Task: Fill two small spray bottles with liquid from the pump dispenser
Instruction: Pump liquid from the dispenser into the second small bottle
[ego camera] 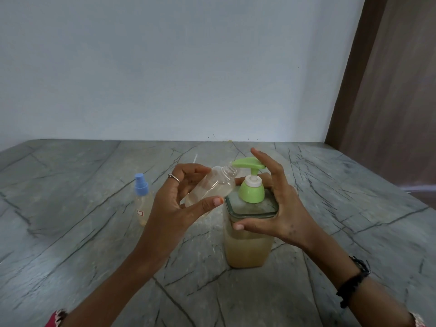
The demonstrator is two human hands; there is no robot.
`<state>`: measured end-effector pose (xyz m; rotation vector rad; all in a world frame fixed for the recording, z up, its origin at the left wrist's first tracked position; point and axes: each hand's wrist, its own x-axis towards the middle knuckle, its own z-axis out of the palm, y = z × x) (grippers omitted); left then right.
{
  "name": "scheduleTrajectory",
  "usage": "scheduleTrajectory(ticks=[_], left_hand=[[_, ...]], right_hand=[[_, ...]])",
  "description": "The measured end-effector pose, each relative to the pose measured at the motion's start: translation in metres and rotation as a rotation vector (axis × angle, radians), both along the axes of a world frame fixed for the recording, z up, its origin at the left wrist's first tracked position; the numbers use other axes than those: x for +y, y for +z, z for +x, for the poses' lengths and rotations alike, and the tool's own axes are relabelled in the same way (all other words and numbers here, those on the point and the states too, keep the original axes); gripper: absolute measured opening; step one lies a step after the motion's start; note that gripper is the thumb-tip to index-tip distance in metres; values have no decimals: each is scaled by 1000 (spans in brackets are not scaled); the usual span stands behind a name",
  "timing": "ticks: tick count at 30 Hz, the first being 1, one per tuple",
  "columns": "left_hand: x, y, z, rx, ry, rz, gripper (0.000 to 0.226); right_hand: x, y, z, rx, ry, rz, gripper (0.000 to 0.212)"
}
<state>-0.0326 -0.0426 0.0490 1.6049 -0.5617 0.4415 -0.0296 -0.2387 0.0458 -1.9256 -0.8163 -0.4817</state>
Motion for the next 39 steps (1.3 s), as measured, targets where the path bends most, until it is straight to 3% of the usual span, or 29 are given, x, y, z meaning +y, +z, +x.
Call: scheduleTrajectory(ticks=[4, 12, 20, 26, 39], left_hand=[[0, 0, 1, -4, 11, 15, 49], [3, -2, 5, 2, -11, 37, 47], [3, -4, 5, 16, -12, 27, 50], [1, -5, 4, 49, -41, -17, 48], [1, -4, 4, 49, -61, -25, 41]], right_hand=[[4, 0, -2, -31, -22, 59, 86], [6, 2, -2, -44, -56, 67, 72], [6, -3, -3, -64, -32, 24, 78], [5, -5, -2, -232, -74, -58, 92], [7, -3, 9, -422, -118, 35, 70]])
